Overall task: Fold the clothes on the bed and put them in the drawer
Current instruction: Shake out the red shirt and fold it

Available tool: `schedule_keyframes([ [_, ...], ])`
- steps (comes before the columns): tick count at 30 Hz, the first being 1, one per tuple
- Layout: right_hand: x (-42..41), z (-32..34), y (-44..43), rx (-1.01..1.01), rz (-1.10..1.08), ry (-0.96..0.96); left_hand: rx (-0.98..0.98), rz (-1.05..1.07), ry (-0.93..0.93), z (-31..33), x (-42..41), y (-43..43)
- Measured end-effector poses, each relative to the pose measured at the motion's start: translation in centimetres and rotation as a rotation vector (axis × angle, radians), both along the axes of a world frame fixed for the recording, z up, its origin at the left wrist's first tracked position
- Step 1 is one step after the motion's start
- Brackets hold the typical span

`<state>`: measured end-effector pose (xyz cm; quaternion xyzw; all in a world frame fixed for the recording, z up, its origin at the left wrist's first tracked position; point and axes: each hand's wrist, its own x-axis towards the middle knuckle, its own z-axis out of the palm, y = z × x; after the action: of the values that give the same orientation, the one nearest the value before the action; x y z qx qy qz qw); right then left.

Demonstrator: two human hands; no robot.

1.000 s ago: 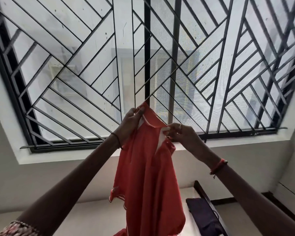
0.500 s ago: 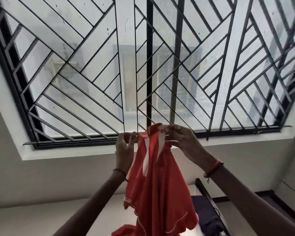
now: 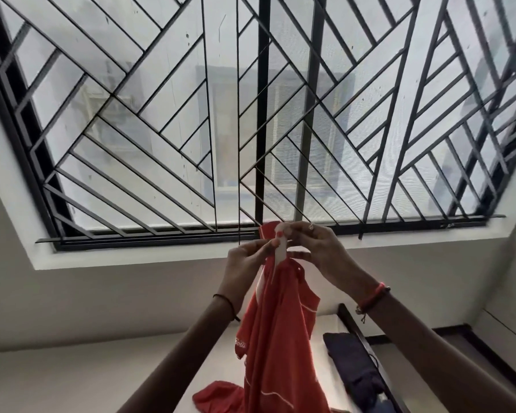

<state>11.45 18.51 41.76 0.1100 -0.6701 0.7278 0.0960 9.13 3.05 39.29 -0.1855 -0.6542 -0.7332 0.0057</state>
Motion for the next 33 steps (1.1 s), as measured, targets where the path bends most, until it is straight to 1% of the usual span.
schedule_keyframes([
  [4, 0.0, 0.0, 0.1, -0.022, -0.029, -0.004, 0.032, -0.013, -0.046, 0.5, -0.3, 0.3],
  [9, -0.4, -0.3, -0.1, -0.038, -0.067, 0.022, 0.021, -0.012, -0.066, 1.1, -0.4, 0.2],
  [14, -0.6, -1.9, -0.5, 0.103, -0.147, 0.034, 0.034, -0.001, -0.077, 1.5, 0.0, -0.2],
  [17, -0.3, -4.1, -0.3, 0.237, -0.112, -0.020, 0.036, 0.010, -0.089, 1.7, 0.1, -0.6],
  [19, 0.0, -5.3, 0.4, 0.240, -0.099, -0.039, 0.038, 0.014, -0.103, 1.6, 0.1, -0.8],
  [22, 0.3, -5.6, 1.2, 0.190, -0.086, -0.076, 0.044, 0.034, -0.115, 1.4, 0.0, -1.2],
  [24, 0.4, -5.6, 1.4, 0.206, -0.098, -0.107, 0.048, 0.036, -0.121, 1.3, 0.0, -1.3],
  [27, 0.6, -5.6, 1.3, 0.246, -0.157, -0.139, 0.076, 0.028, -0.128, 1.2, 0.2, -1.3],
  [29, 0.6, -5.7, 1.2, 0.239, -0.203, -0.130, 0.100, 0.018, -0.124, 1.0, 0.4, -1.3],
  [31, 0.7, -5.8, 0.9, 0.264, -0.319, -0.063, 0.095, 0.012, -0.112, 1.0, 0.5, -1.4],
  [33, 0.8, -5.4, 0.6, 0.361, -0.469, 0.063, 0.075, 0.006, -0.105, 1.0, 0.6, -1.6],
])
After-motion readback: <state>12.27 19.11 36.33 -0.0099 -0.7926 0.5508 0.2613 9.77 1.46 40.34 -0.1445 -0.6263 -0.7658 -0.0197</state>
